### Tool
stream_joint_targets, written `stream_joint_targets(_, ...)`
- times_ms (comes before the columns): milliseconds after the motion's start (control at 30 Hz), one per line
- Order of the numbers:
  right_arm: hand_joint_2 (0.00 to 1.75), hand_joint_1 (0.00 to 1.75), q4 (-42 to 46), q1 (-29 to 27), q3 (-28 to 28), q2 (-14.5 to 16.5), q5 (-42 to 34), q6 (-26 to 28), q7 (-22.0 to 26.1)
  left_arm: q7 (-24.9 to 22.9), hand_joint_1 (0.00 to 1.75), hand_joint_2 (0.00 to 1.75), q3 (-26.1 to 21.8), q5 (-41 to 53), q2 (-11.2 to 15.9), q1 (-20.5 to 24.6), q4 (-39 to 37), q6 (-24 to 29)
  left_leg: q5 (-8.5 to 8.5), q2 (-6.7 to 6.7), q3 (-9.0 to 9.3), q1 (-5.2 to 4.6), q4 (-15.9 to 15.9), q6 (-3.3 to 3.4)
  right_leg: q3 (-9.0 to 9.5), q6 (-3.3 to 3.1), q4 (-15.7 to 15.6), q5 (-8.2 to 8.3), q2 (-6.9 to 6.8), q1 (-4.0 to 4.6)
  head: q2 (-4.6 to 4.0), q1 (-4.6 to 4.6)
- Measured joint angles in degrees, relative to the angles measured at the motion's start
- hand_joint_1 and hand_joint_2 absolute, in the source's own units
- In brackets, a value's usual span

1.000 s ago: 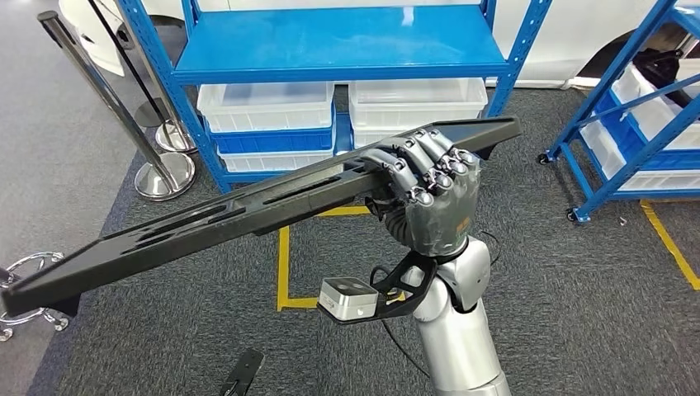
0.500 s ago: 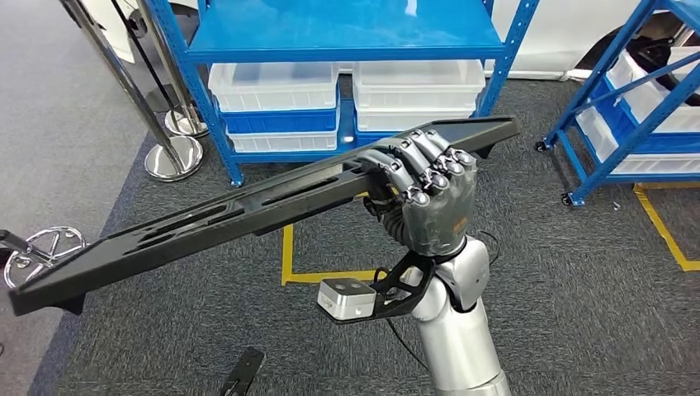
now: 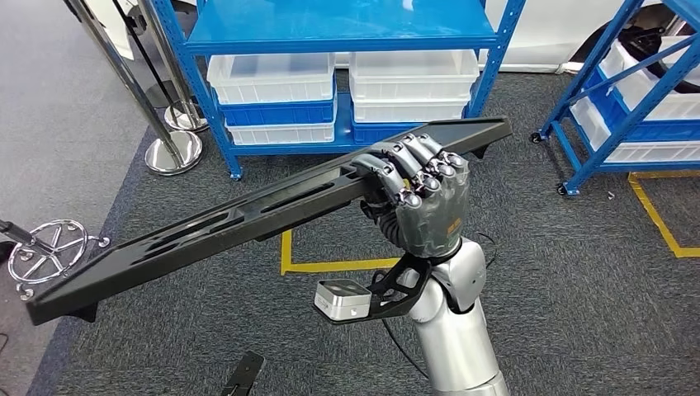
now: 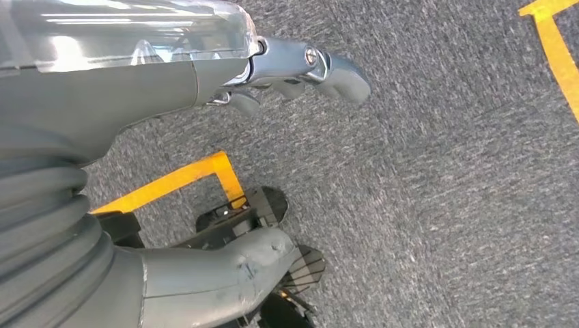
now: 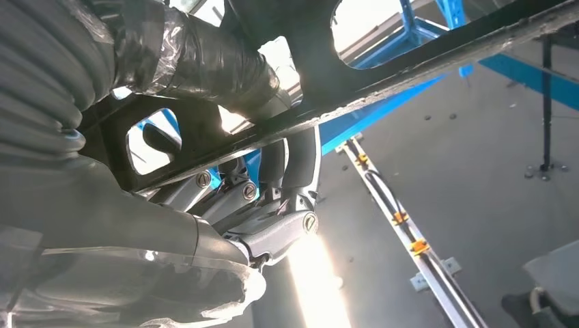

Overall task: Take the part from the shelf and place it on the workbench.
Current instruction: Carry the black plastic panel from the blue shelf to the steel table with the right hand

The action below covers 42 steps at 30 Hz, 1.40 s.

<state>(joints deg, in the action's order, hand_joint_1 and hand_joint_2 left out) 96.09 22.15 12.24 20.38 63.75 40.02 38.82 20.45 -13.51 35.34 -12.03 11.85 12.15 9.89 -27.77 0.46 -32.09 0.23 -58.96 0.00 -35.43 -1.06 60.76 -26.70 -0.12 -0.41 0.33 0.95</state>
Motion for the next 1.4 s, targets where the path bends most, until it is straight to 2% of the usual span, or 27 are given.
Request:
stream_joint_targets(67,1.75,1.75,-0.03,0.06,0.06,0.07,0.05,0.0,-0.01,0.01,0.0,1.75,-0.01,0.01,-0.02,0.03,0.0,0.04,-1.89,-0.07,-1.1,0.14,-2.5,-0.68,-0.03,-0.72,-0.47,0.47,-0.12,-0.23,0.0,0.01)
stream_joint_targets(167,1.75,1.75,-0.3,0.14,0.14,0.13,0.16,0.0,-0.2,-0.02,0.0,1.75,-0.03,0.03,-0.02,0.0,0.0,0.08,-7.14,-0.1,-5.65,0.38,-12.85,-1.46,-0.52,-1.17,-0.5,0.85,-0.24,-0.24,0.0,0.02)
stream_joint_targets(200,1.75,1.75,-0.45,0.14,0.15,0.13,0.22,0.0,-0.32,-0.04,0.0,1.75,-0.04,0.05,-0.02,-0.05,0.0,0.08,-7.65,-0.1,-6.62,0.4,-15.11,-1.56,-0.69,-1.18,-0.44,0.93,-0.25,-0.22,0.0,0.02)
stream_joint_targets(233,1.75,1.75,-0.6,0.16,0.15,0.13,0.29,0.0,-0.4,-0.08,0.0,1.75,-0.04,0.08,-0.03,-0.07,0.0,0.08,-7.04,-0.1,-6.58,0.4,-15.29,-1.55,-0.8,-1.16,-0.38,1.0,-0.24,-0.21,0.0,0.02)
stream_joint_targets(267,1.75,1.75,-0.75,0.21,0.15,0.13,0.33,0.0,-0.47,-0.15,0.0,1.75,-0.04,0.1,-0.03,-0.06,0.0,0.09,-5.41,-0.1,-5.39,0.4,-13.1,-1.44,-0.83,-1.1,-0.34,1.07,-0.22,-0.21,0.0,0.02)
stream_joint_targets(333,1.75,1.75,-0.95,0.45,0.15,0.14,0.33,0.0,-0.51,-0.39,0.0,1.75,-0.04,0.12,-0.03,0.09,0.0,0.1,-1.59,-0.16,-1.32,0.29,-5.2,-0.9,-0.76,-0.85,-0.32,1.27,-0.19,-0.12,0.0,0.01)
stream_joint_targets(367,1.75,1.75,-1.02,0.63,0.15,0.15,0.34,0.0,-0.54,-0.6,0.0,1.75,-0.04,0.13,-0.04,0.2,0.0,0.12,-0.43,-0.21,0.23,0.17,-1.95,-0.61,-0.82,-0.63,-0.29,1.45,-0.17,-0.04,0.0,0.01)
stream_joint_targets(400,1.75,1.75,-1.1,0.82,0.15,0.17,0.35,0.0,-0.6,-0.9,0.0,1.75,-0.05,0.13,-0.04,0.29,0.0,0.13,0.09,-0.27,0.97,0.04,-0.12,-0.36,-0.98,-0.33,-0.28,1.71,-0.18,0.02,0.0,0.01)
stream_joint_targets(500,1.75,1.75,-1.42,1.14,0.16,0.19,0.51,0.0,-1.07,-1.9,0.0,1.75,-0.09,0.14,-0.08,0.34,0.0,0.15,0.9,-0.32,0.68,0.03,0.88,0.43,-1.51,0.67,-0.31,2.29,-0.24,0.04,0.0,0.01)
stream_joint_targets(567,1.75,1.75,-1.55,1.36,0.17,0.19,0.61,0.0,-1.42,-2.15,0.0,1.75,-0.15,0.21,-0.17,0.48,0.0,0.14,1.92,-0.15,0.18,0.29,1.48,1.2,-2.22,1.2,1.43,0.08,-0.14,0.03,0.0,-0.01)
stream_joint_targets(667,1.75,1.75,-1.79,1.73,0.17,0.18,0.62,0.0,-1.62,-2.3,0.0,1.75,-0.27,0.28,-0.29,0.69,0.0,0.12,3.06,0.03,-1.5,0.33,1.36,1.85,-5.11,1.73,10.76,-6.99,-0.03,-0.05,0.0,-0.02)
stream_joint_targets(700,1.75,1.75,-1.89,1.73,0.17,0.16,0.58,0.0,-1.62,-2.33,0.0,1.75,-0.32,0.3,-0.29,0.69,0.0,0.12,3.41,0.08,-2.2,0.32,1.16,1.86,-5.7,1.89,13.54,-8.25,-0.02,-0.13,0.0,-0.02)
stream_joint_targets(733,1.75,1.75,-1.95,1.72,0.17,0.14,0.53,0.0,-1.6,-2.35,0.0,1.75,-0.37,0.35,-0.3,0.68,0.0,0.12,3.74,0.11,-2.9,0.33,0.91,1.8,-5.49,2.03,14.71,-8.35,-0.02,-0.26,0.0,-0.01)
stream_joint_targets(767,1.75,1.75,-1.99,1.72,0.17,0.13,0.47,0.0,-1.58,-2.37,0.0,1.75,-0.39,0.44,-0.31,0.68,0.0,0.12,4.05,0.13,-3.62,0.37,0.59,1.68,-4.36,2.16,14.05,-7.46,-0.03,-0.45,0.0,-0.01)
stream_joint_targets(833,1.75,1.75,-2.02,1.81,0.17,0.13,0.39,0.0,-1.56,-2.37,0.0,1.75,-0.42,0.63,-0.31,0.7,0.0,0.12,4.54,0.11,-4.88,0.49,-0.19,1.29,0.04,2.37,8.18,-4.77,-0.06,-0.89,0.0,-0.01)
stream_joint_targets(900,1.75,1.75,-2.02,1.98,0.17,0.14,0.43,0.0,-1.55,-2.36,0.0,1.75,-0.46,0.72,-0.3,0.78,0.0,0.13,5.05,0.05,-5.89,0.42,-0.89,0.64,3.61,2.23,2.34,-4.19,0.06,-0.81,0.0,0.0)
stream_joint_targets(1000,1.75,1.75,-2.09,2.12,0.17,0.15,0.45,0.0,-1.54,-2.33,0.0,1.75,-0.55,0.77,-0.29,0.83,0.0,0.13,6.14,0.03,-6.67,0.38,-1.01,-0.52,3.68,0.97,0.54,-4.16,0.29,-0.49,0.0,0.01)
stream_joint_targets(1033,1.75,1.75,-2.16,2.16,0.17,0.15,0.48,0.0,-1.52,-2.25,0.0,1.75,-0.59,0.78,-0.29,0.81,0.0,0.14,5.84,0.02,-6.99,0.49,-1.23,-0.84,3.29,0.43,0.44,-3.77,0.25,-0.49,0.0,0.0)
stream_joint_targets(1067,1.75,1.75,-2.21,2.21,0.17,0.19,0.55,0.0,-1.52,-2.1,0.0,1.75,-0.62,0.78,-0.29,0.79,0.0,0.15,4.6,0.01,-7.53,0.62,-2.17,-1.13,2.82,-0.13,0.33,-3.32,0.18,-0.5,0.0,0.0)
stream_joint_targets(1100,1.75,1.75,-2.24,2.27,0.17,0.22,0.65,0.0,-1.52,-1.91,0.0,1.75,-0.66,0.79,-0.29,0.78,0.0,0.16,2.51,-0.01,-8.3,0.69,-4.09,-1.37,2.29,-0.57,0.25,-2.84,0.1,-0.54,0.0,0.01)
stream_joint_targets(1167,1.75,1.75,-2.28,2.32,0.17,0.3,0.91,-0.01,-1.53,-1.52,0.0,1.75,-0.74,0.79,-0.29,0.79,0.0,0.23,-2.56,-0.02,-10.24,0.73,-10.57,-1.74,1.09,-1.04,0.26,-1.88,0.06,-0.39,0.0,0.01)
stream_joint_targets(1200,1.75,1.75,-2.32,2.33,0.17,0.3,1.04,-0.01,-1.52,-1.43,0.0,1.75,-0.79,0.79,-0.29,0.78,0.0,0.27,-3.97,-0.02,-10.93,0.73,-13.82,-1.79,0.47,-1.12,0.27,-1.41,0.05,-0.25,0.0,0.01)
stream_joint_targets(1233,1.75,1.75,-2.38,2.32,0.17,0.3,1.16,-0.01,-1.52,-1.36,0.0,1.75,-0.83,0.79,-0.29,0.77,0.0,0.29,-4.2,-0.04,-10.98,0.7,-15.87,-1.71,-0.12,-1.17,0.29,-0.95,0.06,-0.08,0.0,0.01)
stream_joint_targets(1267,1.75,1.75,-2.43,2.32,0.17,0.3,1.28,-0.01,-1.5,-1.3,0.0,1.75,-0.86,0.79,-0.3,0.77,0.0,0.29,-3.4,-0.06,-10.09,0.61,-16.07,-1.47,-0.67,-1.2,0.31,-0.52,0.07,0.09,0.0,0.01)
stream_joint_targets(1300,1.75,1.75,-2.46,2.35,0.17,0.3,1.44,0.0,-1.47,-1.21,0.0,1.75,-0.87,0.79,-0.31,0.79,0.0,0.28,-2.01,-0.09,-8.11,0.44,-14.06,-1.03,-1.09,-1.21,0.32,-0.15,0.09,0.28,0.0,0.01)
stream_joint_targets(1333,1.75,1.75,-2.47,2.41,0.17,0.3,1.61,0.0,-1.43,-1.12,0.0,1.75,-0.87,0.79,-0.31,0.86,0.0,0.27,-0.85,-0.14,-5.37,0.18,-10.48,-0.39,-1.36,-1.21,0.32,0.18,0.1,0.37,0.0,0.01)
stream_joint_targets(1400,1.75,1.75,-2.47,2.63,0.17,0.3,1.98,0.0,-1.36,-0.94,0.0,1.75,-0.9,0.79,-0.29,1.12,0.0,0.25,-0.44,-0.1,-0.25,-0.37,-2.99,0.81,-1.65,-0.92,0.3,0.72,0.0,0.46,0.0,0.01)
